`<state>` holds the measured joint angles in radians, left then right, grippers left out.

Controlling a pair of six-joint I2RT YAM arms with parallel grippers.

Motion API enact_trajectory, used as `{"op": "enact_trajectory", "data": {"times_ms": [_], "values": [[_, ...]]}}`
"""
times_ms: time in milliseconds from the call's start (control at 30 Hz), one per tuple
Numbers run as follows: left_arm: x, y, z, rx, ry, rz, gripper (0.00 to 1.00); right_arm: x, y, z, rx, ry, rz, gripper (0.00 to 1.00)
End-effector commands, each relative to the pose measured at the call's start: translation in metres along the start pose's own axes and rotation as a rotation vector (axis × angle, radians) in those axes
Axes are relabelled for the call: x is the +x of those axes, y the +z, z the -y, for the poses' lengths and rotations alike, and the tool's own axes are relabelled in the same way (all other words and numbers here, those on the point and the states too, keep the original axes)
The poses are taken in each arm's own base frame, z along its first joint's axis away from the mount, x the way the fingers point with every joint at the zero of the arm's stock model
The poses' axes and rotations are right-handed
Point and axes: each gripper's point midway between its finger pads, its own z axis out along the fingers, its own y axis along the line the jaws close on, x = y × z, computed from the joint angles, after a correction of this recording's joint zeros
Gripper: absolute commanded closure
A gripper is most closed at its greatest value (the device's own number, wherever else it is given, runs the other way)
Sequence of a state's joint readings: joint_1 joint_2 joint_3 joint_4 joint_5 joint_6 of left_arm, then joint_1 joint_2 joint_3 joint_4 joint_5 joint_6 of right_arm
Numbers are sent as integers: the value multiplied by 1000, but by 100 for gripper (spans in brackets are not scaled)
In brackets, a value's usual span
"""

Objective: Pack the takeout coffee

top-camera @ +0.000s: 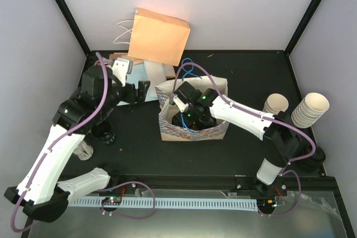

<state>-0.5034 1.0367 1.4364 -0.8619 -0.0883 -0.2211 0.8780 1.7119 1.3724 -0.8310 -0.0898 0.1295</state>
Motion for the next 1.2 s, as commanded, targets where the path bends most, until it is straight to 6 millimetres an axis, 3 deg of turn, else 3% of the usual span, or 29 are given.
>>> {"op": "enact_trajectory", "data": {"times_ms": [0, 133, 300, 533, 867, 1167], "values": [[23, -5, 32, 216, -3, -49, 1, 69, 34, 34, 164, 22, -265, 35], [45, 3, 48, 307, 9, -158, 2, 72, 32, 38, 232, -12, -259, 35], [55, 4, 65, 418, 7, -195, 5, 78, 35, 43, 311, -37, -261, 36], [78, 14, 85, 534, -32, -338, 17, 75, 44, 30, 180, 18, -263, 35], [105, 31, 81, 430, -72, -465, 26, 76, 49, 23, 109, 37, -287, 35], [120, 47, 77, 261, -15, -604, 45, 73, 36, 55, 311, 34, -264, 35]]}}
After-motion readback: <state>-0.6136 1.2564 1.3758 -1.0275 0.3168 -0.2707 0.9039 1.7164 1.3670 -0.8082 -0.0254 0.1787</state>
